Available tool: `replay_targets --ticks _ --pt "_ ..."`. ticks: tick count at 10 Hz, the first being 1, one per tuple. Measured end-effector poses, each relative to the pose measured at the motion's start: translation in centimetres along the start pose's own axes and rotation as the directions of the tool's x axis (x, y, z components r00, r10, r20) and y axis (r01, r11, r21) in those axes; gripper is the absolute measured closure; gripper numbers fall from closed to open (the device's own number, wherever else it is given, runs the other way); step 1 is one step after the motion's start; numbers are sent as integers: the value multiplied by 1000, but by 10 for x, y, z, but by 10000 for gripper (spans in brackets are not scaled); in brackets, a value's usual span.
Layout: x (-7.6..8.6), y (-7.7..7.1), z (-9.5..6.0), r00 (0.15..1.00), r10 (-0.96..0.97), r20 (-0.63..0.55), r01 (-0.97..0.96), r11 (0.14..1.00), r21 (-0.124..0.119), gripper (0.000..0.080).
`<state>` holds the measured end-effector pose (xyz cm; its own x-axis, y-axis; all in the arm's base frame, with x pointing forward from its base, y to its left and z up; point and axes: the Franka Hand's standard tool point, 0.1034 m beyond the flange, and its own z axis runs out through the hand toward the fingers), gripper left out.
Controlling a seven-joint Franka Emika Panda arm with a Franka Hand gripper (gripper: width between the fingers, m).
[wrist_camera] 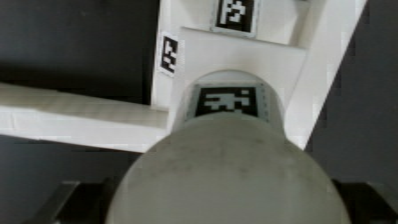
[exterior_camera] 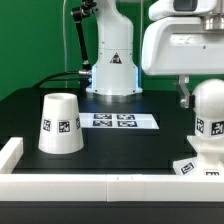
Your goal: Assemble lamp
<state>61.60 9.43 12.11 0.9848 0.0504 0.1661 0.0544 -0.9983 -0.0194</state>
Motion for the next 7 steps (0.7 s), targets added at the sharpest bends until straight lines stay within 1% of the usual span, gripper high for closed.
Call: replay_targets --ticks 3,7 --pt "0 3 0 984 179 -1 -179 984 -1 220" --pt "0 5 0 918 397 1 -397 918 1 220"
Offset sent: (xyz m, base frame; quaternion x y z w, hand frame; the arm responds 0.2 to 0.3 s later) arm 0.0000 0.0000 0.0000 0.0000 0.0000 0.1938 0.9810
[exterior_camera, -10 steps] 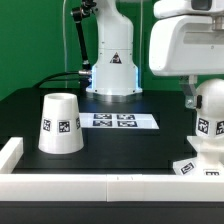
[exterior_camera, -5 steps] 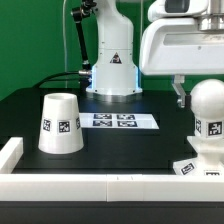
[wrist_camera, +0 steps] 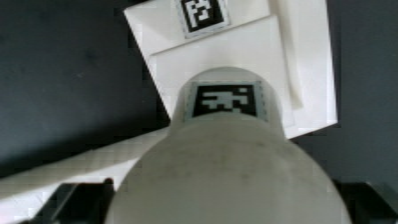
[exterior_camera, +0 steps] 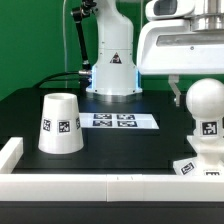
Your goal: Assemble lamp
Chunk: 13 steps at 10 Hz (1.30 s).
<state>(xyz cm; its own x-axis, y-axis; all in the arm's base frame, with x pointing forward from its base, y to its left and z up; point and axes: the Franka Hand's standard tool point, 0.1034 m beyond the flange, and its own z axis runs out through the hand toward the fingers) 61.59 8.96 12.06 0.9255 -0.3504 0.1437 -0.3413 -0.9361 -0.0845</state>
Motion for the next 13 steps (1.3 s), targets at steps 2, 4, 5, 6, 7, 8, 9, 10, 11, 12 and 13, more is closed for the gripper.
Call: replay_targets --ticks 2,4,5,6,7,8,9,10,11,12,13 --pt "-7 2 1 961 275 17 -275 961 3 220" --pt "-19 -4 1 833 549 63 -549 835 -15 220" --pt "-22 -7 1 757 648 85 -649 761 -21 220" --pt "-24 -11 1 679 727 104 -728 685 -27 220" --pt "-26 -15 1 597 793 119 -796 604 -32 220" --pt "-27 -17 1 514 847 134 -851 523 -39 220" --pt "-26 -17 1 451 880 147 -886 462 -43 220" --pt "-26 -17 1 438 886 151 -893 448 -40 220" --pt "-27 -19 1 367 917 155 -924 378 -50 220" --pt "-27 -20 1 321 934 156 -941 333 -57 220" --pt "-28 -20 1 358 920 158 -928 369 -51 115"
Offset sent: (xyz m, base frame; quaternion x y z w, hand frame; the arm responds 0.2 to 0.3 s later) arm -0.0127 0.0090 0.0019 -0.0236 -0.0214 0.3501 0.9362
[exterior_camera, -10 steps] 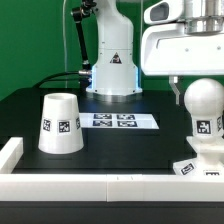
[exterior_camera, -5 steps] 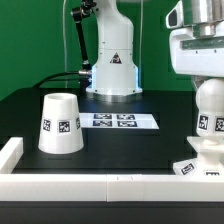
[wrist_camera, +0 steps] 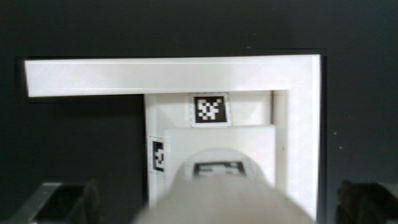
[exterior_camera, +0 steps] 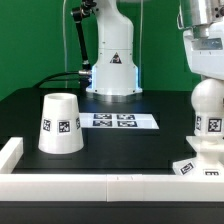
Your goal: Assemble lamp
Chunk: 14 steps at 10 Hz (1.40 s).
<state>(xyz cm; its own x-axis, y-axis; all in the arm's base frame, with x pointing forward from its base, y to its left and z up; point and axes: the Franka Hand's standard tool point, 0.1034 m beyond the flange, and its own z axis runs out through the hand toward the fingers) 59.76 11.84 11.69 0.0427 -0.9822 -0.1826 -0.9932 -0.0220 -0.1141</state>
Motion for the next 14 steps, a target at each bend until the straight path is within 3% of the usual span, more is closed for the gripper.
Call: replay_targets --ticks 1,2,4,8,9,10,11,13,14 --pt "0 0 0 999 -44 -1 44 999 -4 115" --pt "-2 3 0 993 -120 0 120 992 -40 103" --pt "2 1 0 925 -379 12 379 924 -44 101" --pt "3 1 0 802 -597 22 598 801 -41 101" --pt "4 1 -1 728 -685 27 686 726 -46 101" --pt "6 1 -4 601 -798 43 798 597 -82 101" --pt "7 -2 -7 523 -851 39 850 518 -93 101" --pt "9 -2 -8 249 -967 60 964 241 -114 101" --pt "8 -2 -9 182 -981 73 978 173 -113 101"
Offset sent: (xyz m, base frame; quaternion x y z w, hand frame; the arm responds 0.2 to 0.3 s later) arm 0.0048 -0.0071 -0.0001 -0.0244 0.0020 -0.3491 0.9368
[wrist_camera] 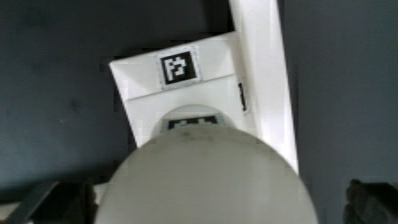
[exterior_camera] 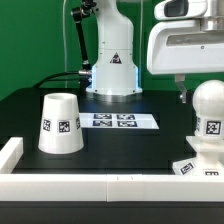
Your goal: Assemble lamp
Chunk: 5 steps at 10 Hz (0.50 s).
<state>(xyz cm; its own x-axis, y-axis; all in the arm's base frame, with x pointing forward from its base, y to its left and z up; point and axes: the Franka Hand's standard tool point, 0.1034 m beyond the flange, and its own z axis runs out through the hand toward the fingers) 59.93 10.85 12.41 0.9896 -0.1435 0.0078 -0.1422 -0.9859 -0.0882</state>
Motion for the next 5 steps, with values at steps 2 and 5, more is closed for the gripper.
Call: replay_targets --ticks 2,5 --pt "0 1 0 990 -141 -1 141 990 0 101" --pt "1 2 0 948 -319 -1 319 948 0 101"
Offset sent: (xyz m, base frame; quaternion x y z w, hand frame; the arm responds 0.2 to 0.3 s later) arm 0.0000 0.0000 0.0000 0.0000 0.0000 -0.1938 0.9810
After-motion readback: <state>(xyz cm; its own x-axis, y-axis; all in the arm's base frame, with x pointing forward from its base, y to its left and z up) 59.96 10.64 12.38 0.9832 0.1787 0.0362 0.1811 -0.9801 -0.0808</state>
